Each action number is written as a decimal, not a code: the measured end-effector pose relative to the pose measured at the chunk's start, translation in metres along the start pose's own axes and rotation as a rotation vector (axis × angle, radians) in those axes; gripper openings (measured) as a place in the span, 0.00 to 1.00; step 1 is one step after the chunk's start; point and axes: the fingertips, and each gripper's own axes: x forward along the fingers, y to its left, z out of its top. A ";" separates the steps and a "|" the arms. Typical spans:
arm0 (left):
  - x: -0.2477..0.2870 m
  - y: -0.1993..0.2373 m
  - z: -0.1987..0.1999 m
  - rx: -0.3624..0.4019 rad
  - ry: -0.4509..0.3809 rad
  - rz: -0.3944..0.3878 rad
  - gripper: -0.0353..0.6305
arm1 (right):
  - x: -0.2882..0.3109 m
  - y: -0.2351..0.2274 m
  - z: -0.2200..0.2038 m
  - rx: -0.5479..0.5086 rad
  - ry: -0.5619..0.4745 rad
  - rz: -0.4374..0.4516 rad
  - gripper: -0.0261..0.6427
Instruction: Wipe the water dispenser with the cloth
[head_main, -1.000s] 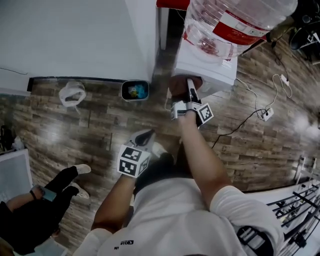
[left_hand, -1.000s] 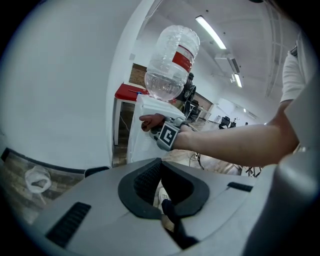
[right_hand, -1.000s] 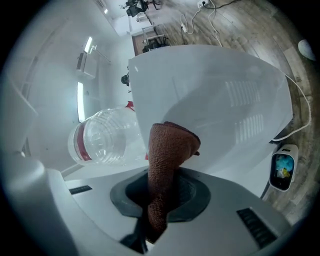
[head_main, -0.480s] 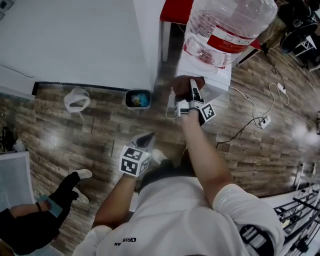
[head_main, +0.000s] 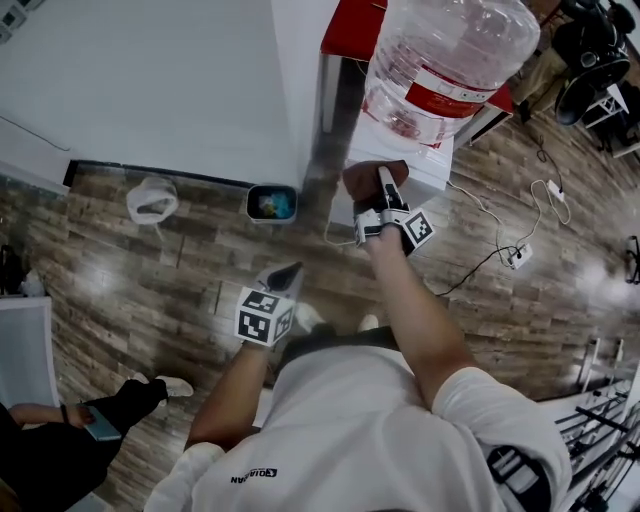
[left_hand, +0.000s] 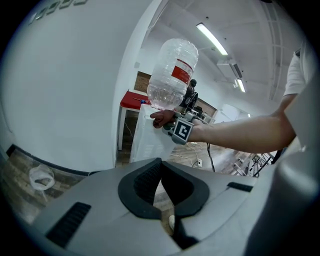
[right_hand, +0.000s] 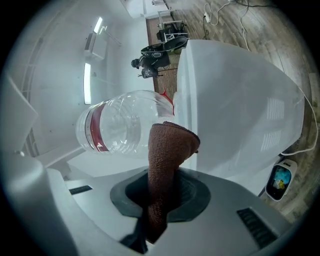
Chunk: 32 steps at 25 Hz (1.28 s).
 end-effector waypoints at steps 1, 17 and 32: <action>0.001 -0.003 0.003 -0.005 -0.011 0.004 0.04 | -0.002 0.003 0.001 -0.005 0.019 0.001 0.12; -0.019 -0.115 0.050 0.013 -0.175 0.047 0.04 | -0.171 0.184 0.052 -0.461 0.508 0.289 0.12; -0.034 -0.146 0.079 0.155 -0.207 -0.140 0.04 | -0.295 0.160 0.005 -1.135 0.611 -0.106 0.12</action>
